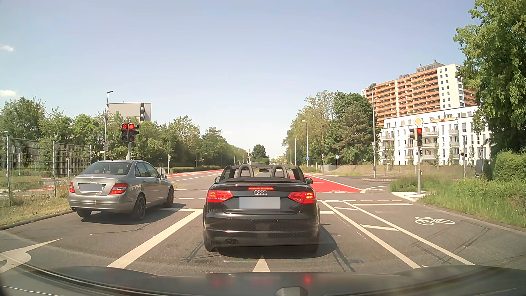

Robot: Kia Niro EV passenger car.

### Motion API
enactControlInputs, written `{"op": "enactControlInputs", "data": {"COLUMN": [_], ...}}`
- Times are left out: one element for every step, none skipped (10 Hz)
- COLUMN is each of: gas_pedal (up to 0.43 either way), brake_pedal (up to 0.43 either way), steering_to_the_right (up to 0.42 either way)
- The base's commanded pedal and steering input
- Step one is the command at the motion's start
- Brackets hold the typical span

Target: Follow the waypoints while adhering to traffic rules and regulations

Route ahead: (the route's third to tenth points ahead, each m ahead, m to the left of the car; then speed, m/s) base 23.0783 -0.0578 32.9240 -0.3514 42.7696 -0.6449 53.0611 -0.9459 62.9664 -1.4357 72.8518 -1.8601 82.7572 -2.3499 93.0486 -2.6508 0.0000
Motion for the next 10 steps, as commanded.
{"op": "enactControlInputs", "data": {"gas_pedal": [0.0, 0.0, 0.0, 0.0, 0.0, 0.0, 0.0, 0.0, 0.0, 0.0], "brake_pedal": [0.354, 0.354, 0.354, 0.36, 0.354, 0.354, 0.354, 0.354, 0.354, 0.354], "steering_to_the_right": [-0.003, -0.002, -0.002, -0.002, -0.002, -0.002, -0.002, -0.003, -0.002, -0.002]}}
